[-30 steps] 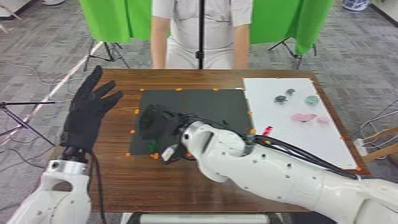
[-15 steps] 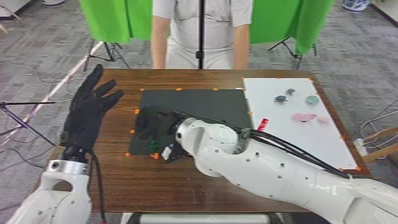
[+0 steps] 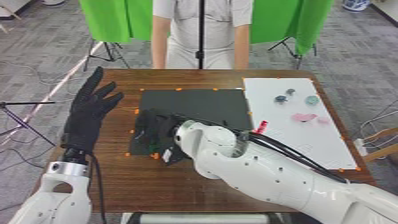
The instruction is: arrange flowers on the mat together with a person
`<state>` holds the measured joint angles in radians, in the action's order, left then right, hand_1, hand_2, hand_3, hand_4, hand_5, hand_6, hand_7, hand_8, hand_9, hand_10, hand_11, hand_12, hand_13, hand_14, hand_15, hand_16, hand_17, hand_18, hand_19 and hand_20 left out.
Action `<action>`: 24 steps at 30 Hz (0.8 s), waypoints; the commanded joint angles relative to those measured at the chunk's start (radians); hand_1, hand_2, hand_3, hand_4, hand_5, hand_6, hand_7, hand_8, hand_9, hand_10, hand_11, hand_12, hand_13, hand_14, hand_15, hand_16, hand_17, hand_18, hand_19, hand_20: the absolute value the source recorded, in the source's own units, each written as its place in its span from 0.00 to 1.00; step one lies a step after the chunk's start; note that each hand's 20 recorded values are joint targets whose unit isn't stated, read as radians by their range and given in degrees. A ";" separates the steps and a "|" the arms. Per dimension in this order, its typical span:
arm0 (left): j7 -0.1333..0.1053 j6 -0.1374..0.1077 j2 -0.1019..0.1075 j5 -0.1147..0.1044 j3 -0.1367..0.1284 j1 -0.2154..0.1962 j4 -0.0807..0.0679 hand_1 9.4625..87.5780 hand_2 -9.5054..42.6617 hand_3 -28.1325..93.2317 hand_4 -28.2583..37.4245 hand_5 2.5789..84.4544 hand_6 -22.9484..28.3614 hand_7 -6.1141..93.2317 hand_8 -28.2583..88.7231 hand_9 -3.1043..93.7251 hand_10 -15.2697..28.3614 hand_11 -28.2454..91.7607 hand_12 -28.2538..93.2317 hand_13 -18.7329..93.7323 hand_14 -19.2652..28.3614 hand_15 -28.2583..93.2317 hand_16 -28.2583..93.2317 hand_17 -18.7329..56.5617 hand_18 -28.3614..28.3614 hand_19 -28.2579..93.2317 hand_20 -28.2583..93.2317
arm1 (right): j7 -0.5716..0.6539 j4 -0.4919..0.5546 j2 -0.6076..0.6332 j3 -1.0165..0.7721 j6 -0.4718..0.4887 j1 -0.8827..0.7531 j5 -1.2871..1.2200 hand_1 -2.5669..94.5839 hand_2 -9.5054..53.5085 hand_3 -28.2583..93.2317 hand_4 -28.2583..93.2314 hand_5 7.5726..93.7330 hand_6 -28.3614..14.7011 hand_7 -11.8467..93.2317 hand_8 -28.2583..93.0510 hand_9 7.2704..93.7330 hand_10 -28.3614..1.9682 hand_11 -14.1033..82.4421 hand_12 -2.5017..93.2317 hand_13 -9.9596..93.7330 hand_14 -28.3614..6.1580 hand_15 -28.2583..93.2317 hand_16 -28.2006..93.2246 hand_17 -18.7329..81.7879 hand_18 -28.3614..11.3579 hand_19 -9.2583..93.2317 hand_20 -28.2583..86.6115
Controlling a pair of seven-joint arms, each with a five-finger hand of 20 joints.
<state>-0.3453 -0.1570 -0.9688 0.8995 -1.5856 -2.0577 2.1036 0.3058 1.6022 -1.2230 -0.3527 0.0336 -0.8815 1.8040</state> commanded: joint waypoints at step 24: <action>0.009 -0.046 -0.104 -0.013 -0.136 -0.223 0.011 0.16 0.23 0.86 0.00 0.27 0.37 0.18 0.16 0.33 0.63 0.32 0.34 0.38 0.81 0.43 0.23 0.12 0.98 0.63 0.23 | 0.024 0.542 0.160 -1.114 0.025 -0.888 -0.613 0.28 0.24 0.77 0.03 0.39 0.73 0.22 0.15 0.42 0.48 0.23 0.20 0.45 0.29 0.45 0.39 0.22 0.16 0.46 0.46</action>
<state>-0.3473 -0.2099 -1.0269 0.8880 -1.7097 -2.2596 2.1450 0.3738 2.1399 -1.0767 -1.2836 0.1425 -1.4417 1.2514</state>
